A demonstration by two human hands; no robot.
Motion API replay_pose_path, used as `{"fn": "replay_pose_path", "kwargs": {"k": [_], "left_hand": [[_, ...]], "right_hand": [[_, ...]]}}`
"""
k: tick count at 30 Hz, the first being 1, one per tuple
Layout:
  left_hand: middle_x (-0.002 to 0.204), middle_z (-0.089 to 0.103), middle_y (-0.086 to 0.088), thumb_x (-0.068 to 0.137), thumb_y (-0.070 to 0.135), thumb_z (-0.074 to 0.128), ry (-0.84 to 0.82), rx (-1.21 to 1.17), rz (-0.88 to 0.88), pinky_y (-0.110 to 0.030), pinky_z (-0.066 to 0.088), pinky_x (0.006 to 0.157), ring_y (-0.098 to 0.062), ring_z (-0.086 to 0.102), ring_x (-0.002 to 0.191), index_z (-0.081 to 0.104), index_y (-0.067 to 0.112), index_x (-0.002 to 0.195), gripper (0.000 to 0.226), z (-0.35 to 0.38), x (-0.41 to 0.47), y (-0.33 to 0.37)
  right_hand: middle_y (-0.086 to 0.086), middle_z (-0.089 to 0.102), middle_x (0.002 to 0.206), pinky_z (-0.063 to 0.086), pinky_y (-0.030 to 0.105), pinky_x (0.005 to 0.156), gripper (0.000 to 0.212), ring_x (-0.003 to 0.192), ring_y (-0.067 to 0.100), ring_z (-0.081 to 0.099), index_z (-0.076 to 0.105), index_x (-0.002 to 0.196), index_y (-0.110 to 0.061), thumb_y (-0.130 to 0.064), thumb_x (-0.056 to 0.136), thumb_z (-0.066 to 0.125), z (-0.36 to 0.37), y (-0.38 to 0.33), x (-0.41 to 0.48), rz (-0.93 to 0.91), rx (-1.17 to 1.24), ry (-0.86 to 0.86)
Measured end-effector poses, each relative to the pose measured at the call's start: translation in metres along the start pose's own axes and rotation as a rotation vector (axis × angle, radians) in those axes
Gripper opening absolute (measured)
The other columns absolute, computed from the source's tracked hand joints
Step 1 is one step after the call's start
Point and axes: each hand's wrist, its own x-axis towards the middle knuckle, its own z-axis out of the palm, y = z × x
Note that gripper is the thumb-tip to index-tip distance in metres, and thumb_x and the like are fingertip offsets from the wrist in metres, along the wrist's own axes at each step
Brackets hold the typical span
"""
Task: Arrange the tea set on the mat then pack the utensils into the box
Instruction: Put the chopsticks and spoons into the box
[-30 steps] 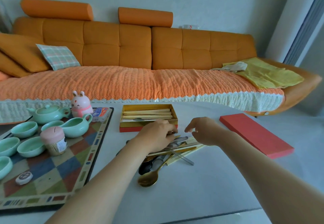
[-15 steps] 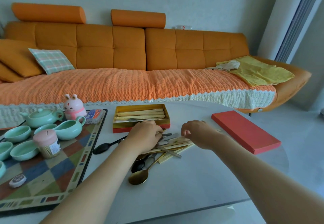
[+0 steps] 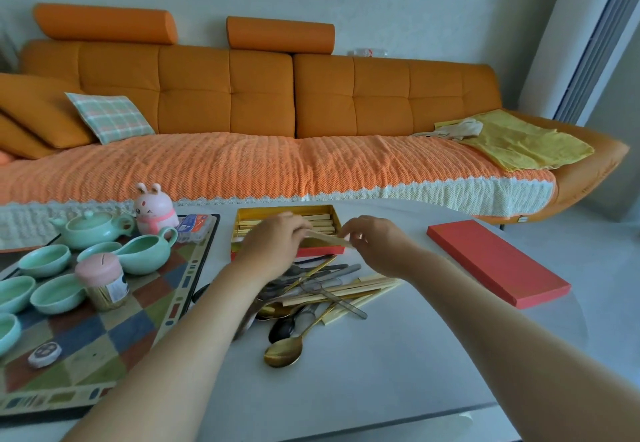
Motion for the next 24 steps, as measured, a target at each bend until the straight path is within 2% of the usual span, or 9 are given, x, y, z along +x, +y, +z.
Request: {"fn": "replay_pose_path", "kwargs": {"k": [2, 4, 7, 9, 11, 14, 18, 22, 24], "left_hand": [[0.111, 0.066, 0.008, 0.102, 0.025, 0.050, 0.070, -0.036, -0.080, -0.022, 0.041, 0.067, -0.005, 0.055, 0.075, 0.069, 0.023, 0.114, 0.023, -0.009, 0.002, -0.020], [0.115, 0.066, 0.009, 0.101, 0.025, 0.051, 0.115, -0.055, -0.136, -0.028, 0.043, 0.076, -0.008, 0.057, 0.092, 0.070, 0.026, 0.111, 0.021, -0.014, 0.003, -0.038], [0.110, 0.066, 0.012, 0.100, 0.028, 0.052, 0.144, -0.027, -0.175, -0.030, 0.044, 0.074, -0.009, 0.058, 0.093, 0.069, 0.031, 0.108, 0.019, -0.014, 0.003, -0.057], [0.109, 0.068, 0.009, 0.099, 0.027, 0.054, 0.154, 0.019, -0.172, -0.035, 0.049, 0.079, -0.015, 0.060, 0.100, 0.070, 0.030, 0.108, 0.019, -0.011, 0.004, -0.069], [0.112, 0.066, 0.003, 0.099, 0.023, 0.054, 0.150, 0.095, -0.154, -0.039, 0.049, 0.085, -0.022, 0.056, 0.107, 0.070, 0.024, 0.114, 0.022, -0.009, 0.005, -0.077], [0.128, 0.057, 0.000, 0.099, 0.024, 0.051, 0.133, 0.189, -0.128, -0.040, 0.043, 0.098, -0.024, 0.048, 0.120, 0.061, 0.020, 0.132, 0.034, -0.007, 0.008, -0.084], [0.142, 0.049, 0.006, 0.102, 0.041, 0.043, -0.002, 0.209, -0.058, -0.037, 0.032, 0.107, -0.017, 0.042, 0.130, 0.052, 0.023, 0.141, 0.044, -0.004, 0.014, -0.085], [0.156, 0.036, 0.009, 0.100, 0.058, 0.025, -0.232, 0.298, -0.121, -0.042, 0.018, 0.116, -0.018, 0.032, 0.141, 0.044, 0.030, 0.146, 0.057, 0.000, 0.019, -0.085], [0.155, 0.038, 0.009, 0.099, 0.062, 0.019, -0.285, 0.341, -0.118, -0.044, 0.016, 0.117, -0.016, 0.032, 0.142, 0.047, 0.031, 0.144, 0.062, 0.002, 0.022, -0.087]], "right_hand": [[-0.005, 0.062, 0.104, 0.053, 0.033, 0.080, 0.026, 0.089, 0.015, 0.059, 0.065, 0.116, -0.025, -0.016, 0.102, 0.045, 0.003, 0.001, 0.007, 0.047, -0.016, -0.021], [-0.001, 0.061, 0.100, 0.051, 0.034, 0.079, 0.025, 0.088, 0.019, 0.059, 0.066, 0.112, -0.021, -0.015, 0.103, 0.042, 0.008, -0.001, 0.015, 0.043, -0.009, -0.016], [-0.001, 0.055, 0.097, 0.043, 0.030, 0.076, 0.028, 0.086, 0.020, 0.055, 0.068, 0.114, -0.014, -0.015, 0.104, 0.042, 0.017, -0.007, 0.035, 0.011, 0.013, 0.083], [-0.001, 0.056, 0.100, 0.045, 0.032, 0.078, 0.030, 0.088, 0.021, 0.056, 0.069, 0.117, -0.014, -0.014, 0.104, 0.043, 0.024, -0.011, 0.048, 0.009, 0.033, 0.140], [0.001, 0.060, 0.106, 0.048, 0.034, 0.082, 0.031, 0.094, 0.023, 0.058, 0.070, 0.118, -0.018, -0.014, 0.103, 0.043, 0.032, -0.014, 0.060, 0.027, 0.030, 0.155], [-0.001, 0.064, 0.115, 0.050, 0.033, 0.080, 0.032, 0.098, 0.023, 0.060, 0.070, 0.117, -0.024, -0.014, 0.102, 0.043, 0.043, -0.016, 0.076, 0.088, -0.017, 0.158], [-0.002, 0.069, 0.112, 0.051, 0.033, 0.079, 0.034, 0.094, 0.023, 0.062, 0.071, 0.113, -0.031, -0.013, 0.099, 0.045, 0.049, -0.018, 0.094, 0.147, -0.145, 0.155], [0.000, 0.068, 0.116, 0.051, 0.035, 0.090, 0.037, 0.101, 0.022, 0.062, 0.069, 0.118, -0.032, -0.013, 0.094, 0.049, 0.054, -0.019, 0.106, 0.195, -0.170, 0.164], [-0.001, 0.067, 0.122, 0.048, 0.036, 0.097, 0.039, 0.107, 0.021, 0.059, 0.068, 0.121, -0.031, -0.011, 0.092, 0.051, 0.056, -0.019, 0.108, 0.168, -0.175, 0.156]]}}
